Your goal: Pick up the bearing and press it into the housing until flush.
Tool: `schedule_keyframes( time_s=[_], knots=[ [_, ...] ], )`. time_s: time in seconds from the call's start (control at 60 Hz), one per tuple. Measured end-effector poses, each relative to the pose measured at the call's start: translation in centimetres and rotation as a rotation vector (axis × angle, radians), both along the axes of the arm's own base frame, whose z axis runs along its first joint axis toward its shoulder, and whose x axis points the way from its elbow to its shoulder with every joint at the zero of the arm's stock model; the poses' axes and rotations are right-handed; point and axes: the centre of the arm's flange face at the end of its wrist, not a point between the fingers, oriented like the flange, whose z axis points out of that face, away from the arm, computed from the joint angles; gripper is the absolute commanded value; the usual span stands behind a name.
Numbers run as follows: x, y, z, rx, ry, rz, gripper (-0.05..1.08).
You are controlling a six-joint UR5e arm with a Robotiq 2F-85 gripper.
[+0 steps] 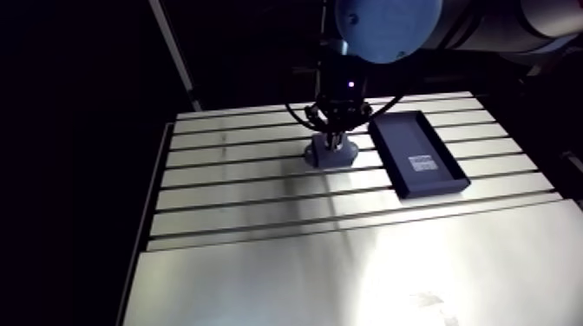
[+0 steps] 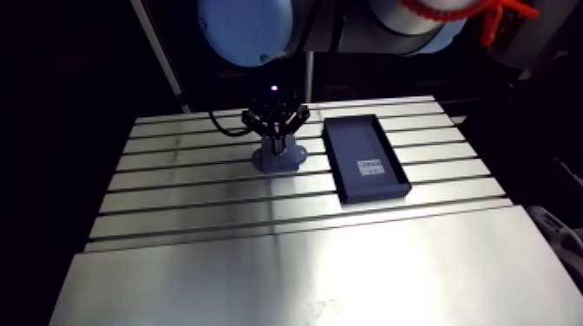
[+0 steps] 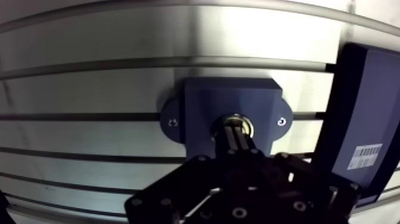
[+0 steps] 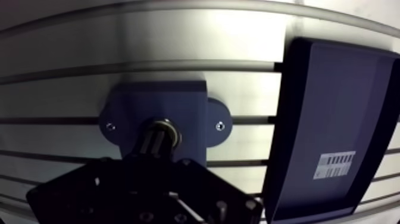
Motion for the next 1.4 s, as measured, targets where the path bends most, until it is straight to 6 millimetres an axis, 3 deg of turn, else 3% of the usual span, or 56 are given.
schedule_keyframes(
  time_s=[1.15, 1.4],
  knots=[
    [0.2, 0.1, -0.1, 0.000, 0.001, 0.013, 0.89],
    [-0.4, 0.1, 1.5, 0.006, 0.028, 0.015, 0.89]
  ],
)
